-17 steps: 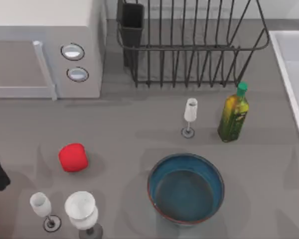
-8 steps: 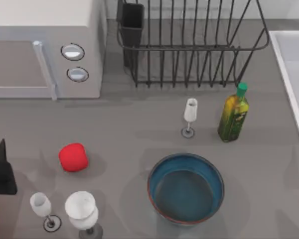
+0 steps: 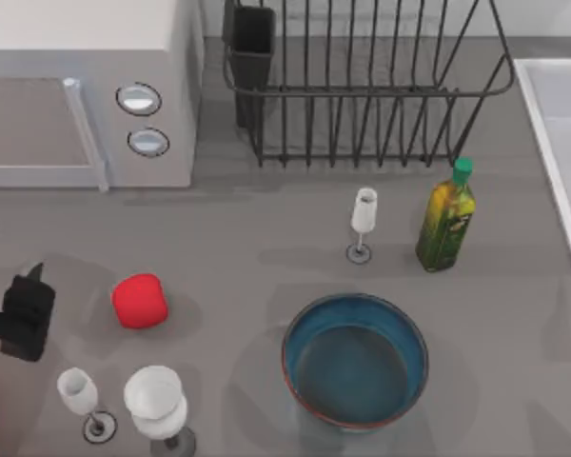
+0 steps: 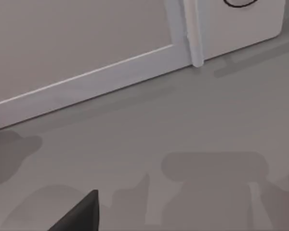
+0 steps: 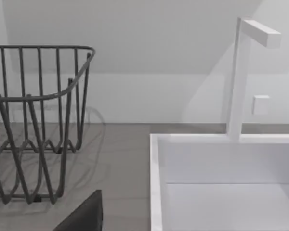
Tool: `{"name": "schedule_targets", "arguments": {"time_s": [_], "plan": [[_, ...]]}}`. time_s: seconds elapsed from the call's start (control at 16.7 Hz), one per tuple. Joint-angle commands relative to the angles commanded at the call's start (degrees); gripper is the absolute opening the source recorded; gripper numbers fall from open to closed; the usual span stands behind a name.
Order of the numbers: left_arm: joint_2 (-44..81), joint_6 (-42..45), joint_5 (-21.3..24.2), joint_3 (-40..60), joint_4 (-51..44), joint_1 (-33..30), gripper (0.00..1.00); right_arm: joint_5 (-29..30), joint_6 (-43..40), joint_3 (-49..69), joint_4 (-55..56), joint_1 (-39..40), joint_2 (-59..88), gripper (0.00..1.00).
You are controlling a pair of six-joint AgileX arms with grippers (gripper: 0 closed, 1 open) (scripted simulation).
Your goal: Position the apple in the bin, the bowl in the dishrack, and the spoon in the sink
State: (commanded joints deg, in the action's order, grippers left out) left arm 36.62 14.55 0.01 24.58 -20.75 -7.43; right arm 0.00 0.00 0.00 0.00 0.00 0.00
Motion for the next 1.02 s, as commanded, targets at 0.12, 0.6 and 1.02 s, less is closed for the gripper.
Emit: {"name": "schedule_targets", "arguments": {"time_s": [0.12,0.6,1.02], "plan": [[6.84,3.27,0.09,5.39,-3.67,-1.51,1.00,0.00,0.00,0.00,0.00,0.00,0.00,1.00],[34.69,15.72,0.53,26.25,-18.91,-7.50,1.00,0.00,0.00,0.00,0.00,0.00,0.00,1.00],[55.76,24.06,0.77,40.50,-30.82,-11.82,1.00,0.00,0.00,0.00,0.00,0.00,0.00,1.00]]}}
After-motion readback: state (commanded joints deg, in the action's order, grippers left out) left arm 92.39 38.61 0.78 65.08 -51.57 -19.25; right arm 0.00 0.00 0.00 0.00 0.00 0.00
